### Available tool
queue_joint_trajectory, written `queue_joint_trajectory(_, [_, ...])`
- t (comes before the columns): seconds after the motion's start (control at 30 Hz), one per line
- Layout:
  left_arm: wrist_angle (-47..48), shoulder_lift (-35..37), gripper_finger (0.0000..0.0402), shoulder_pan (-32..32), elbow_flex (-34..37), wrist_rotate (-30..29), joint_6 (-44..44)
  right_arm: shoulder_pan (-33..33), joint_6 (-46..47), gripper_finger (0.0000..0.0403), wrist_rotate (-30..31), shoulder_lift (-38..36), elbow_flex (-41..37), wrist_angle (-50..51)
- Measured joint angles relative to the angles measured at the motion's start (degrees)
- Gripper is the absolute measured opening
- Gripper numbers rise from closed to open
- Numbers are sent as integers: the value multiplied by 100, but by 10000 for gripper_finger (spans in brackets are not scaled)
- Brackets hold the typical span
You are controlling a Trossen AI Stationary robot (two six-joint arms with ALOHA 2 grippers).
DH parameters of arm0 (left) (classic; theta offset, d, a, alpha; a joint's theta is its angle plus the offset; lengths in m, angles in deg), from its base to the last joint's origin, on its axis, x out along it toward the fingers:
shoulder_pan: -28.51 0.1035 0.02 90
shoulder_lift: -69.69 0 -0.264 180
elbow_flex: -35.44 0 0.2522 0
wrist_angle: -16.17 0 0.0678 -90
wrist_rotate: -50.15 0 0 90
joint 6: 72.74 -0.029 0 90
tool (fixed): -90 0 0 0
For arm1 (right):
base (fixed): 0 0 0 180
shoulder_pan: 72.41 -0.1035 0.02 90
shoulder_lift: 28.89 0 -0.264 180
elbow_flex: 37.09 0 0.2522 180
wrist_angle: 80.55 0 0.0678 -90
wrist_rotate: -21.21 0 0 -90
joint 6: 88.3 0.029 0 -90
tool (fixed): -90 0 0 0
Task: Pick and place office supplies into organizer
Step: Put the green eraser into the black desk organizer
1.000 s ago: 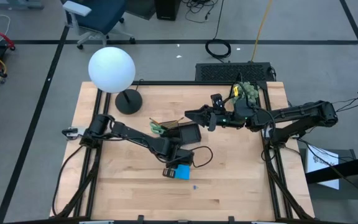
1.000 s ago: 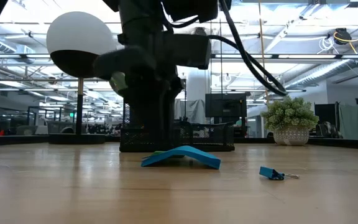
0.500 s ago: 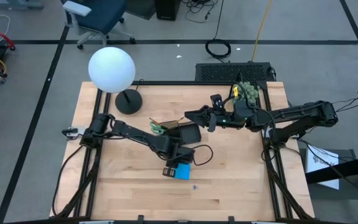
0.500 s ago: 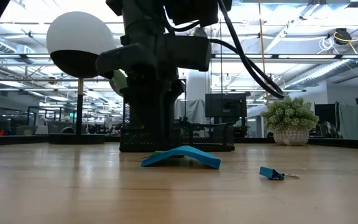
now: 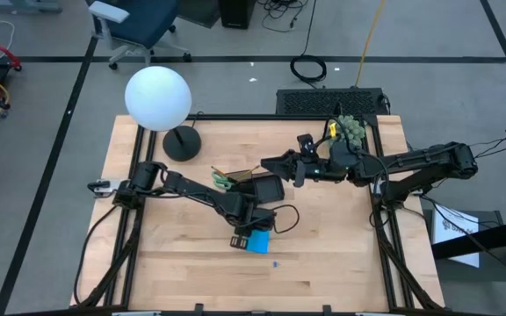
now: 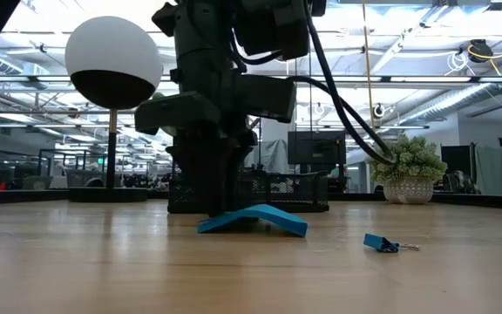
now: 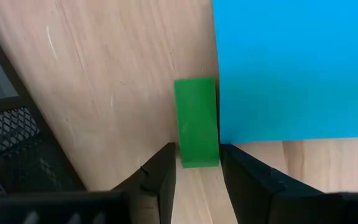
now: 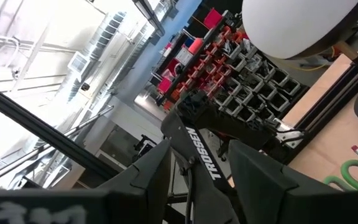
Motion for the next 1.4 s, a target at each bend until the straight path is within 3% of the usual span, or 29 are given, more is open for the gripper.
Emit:
queue_joint_trajectory(0.37, [-39,-4,121,113,0,126,-20,0,-44,151,7,0,0,22])
queue_joint_trajectory(0.77, [-79,4,9,69,0,82,-2,0,-50,151,20,0,0,32])
queue_joint_trajectory(1.4, [-30,31,8,26,0,-47,122,0,-155,151,21,0,0,34])
